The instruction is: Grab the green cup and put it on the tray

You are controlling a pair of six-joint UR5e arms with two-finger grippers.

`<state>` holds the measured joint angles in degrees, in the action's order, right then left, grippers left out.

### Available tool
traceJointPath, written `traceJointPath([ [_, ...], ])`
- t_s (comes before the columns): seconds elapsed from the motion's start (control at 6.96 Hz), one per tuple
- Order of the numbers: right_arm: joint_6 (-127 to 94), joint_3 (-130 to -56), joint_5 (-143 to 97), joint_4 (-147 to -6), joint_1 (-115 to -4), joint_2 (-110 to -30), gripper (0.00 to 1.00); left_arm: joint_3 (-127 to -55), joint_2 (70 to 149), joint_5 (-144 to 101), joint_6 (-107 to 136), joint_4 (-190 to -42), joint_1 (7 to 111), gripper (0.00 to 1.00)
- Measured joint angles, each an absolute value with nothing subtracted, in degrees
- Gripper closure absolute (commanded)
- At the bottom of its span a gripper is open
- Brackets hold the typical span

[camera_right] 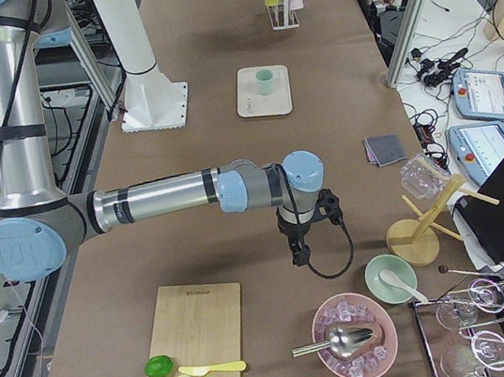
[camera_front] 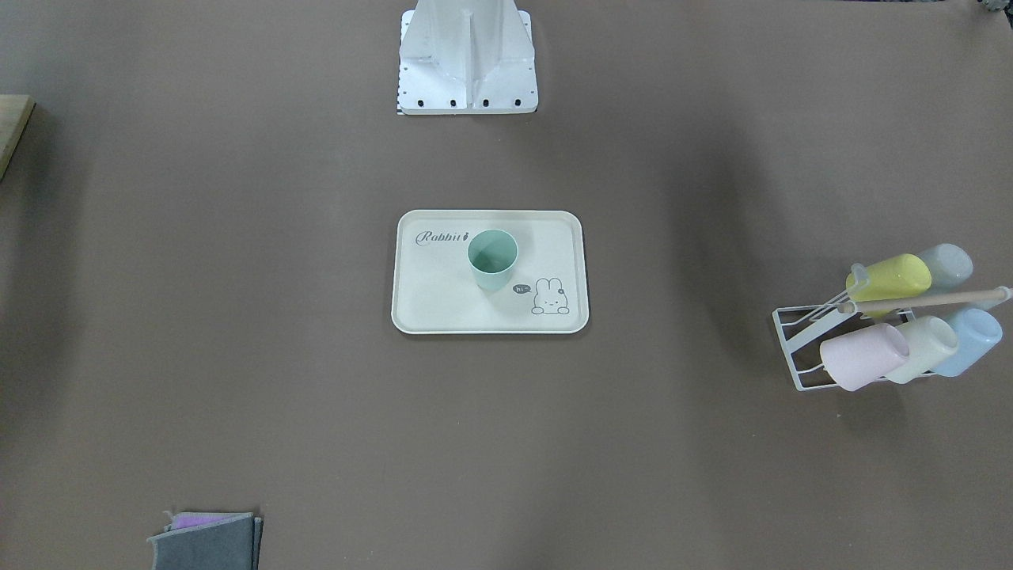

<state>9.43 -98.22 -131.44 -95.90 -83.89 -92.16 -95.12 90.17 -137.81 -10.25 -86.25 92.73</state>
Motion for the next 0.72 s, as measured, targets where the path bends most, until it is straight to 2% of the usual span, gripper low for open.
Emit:
traceJointPath([
  [0.72,8.83,-96.35,-130.72,-96.03,-85.49,-92.26,0.0,-95.42,86.79,-137.77,-10.16,-86.37,95.14,0.01],
])
